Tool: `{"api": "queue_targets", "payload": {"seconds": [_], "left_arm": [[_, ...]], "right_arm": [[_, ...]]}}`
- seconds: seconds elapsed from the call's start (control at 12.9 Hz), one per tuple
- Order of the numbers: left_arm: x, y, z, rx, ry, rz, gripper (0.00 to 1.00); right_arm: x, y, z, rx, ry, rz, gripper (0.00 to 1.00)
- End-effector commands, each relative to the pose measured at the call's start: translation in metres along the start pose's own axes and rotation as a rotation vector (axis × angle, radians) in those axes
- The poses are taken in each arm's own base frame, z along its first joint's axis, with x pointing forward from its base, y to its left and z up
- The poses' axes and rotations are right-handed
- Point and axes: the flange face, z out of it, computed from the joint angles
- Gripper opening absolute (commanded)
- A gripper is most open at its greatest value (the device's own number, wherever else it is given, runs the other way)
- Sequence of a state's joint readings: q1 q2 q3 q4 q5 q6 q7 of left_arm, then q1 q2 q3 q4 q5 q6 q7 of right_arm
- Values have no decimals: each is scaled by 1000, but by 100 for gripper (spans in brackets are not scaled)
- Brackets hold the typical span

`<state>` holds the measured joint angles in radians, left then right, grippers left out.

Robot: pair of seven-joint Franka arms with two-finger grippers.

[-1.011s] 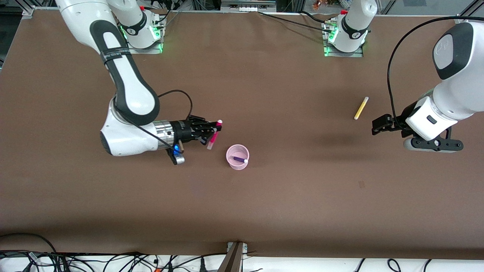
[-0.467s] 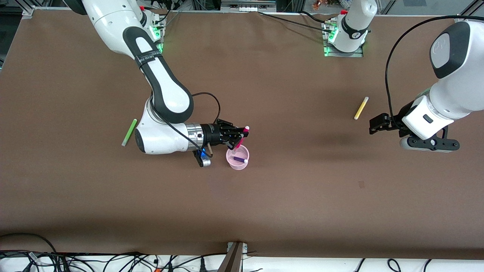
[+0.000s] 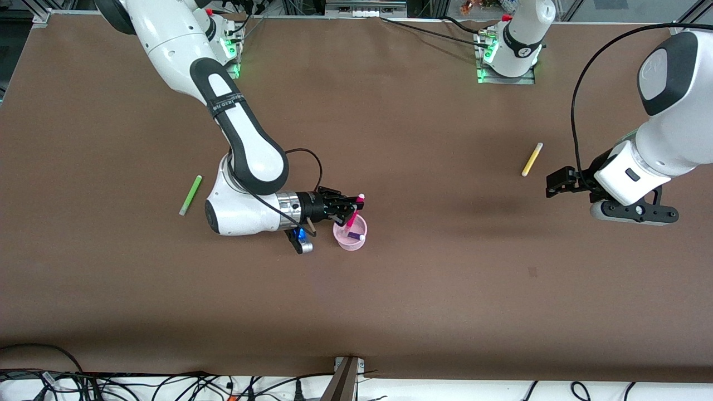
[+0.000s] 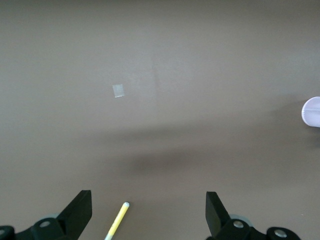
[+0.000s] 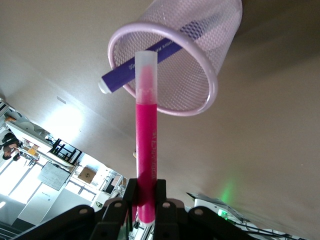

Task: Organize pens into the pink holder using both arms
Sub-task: 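Lower the pink marker into the holder with the right gripper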

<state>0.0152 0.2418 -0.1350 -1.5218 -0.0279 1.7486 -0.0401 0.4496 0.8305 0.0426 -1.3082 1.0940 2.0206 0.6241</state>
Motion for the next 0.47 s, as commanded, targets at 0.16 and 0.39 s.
{"api": "queue_targets", "payload": {"seconds": [0.16, 0.39], "left_arm": [[-1, 3, -6, 26, 0, -3, 100], [-1, -3, -8, 29, 0, -8, 100]], "right_arm": [[13, 2, 10, 3, -2, -49, 13], [17, 5, 12, -9, 8, -65, 52]]}}
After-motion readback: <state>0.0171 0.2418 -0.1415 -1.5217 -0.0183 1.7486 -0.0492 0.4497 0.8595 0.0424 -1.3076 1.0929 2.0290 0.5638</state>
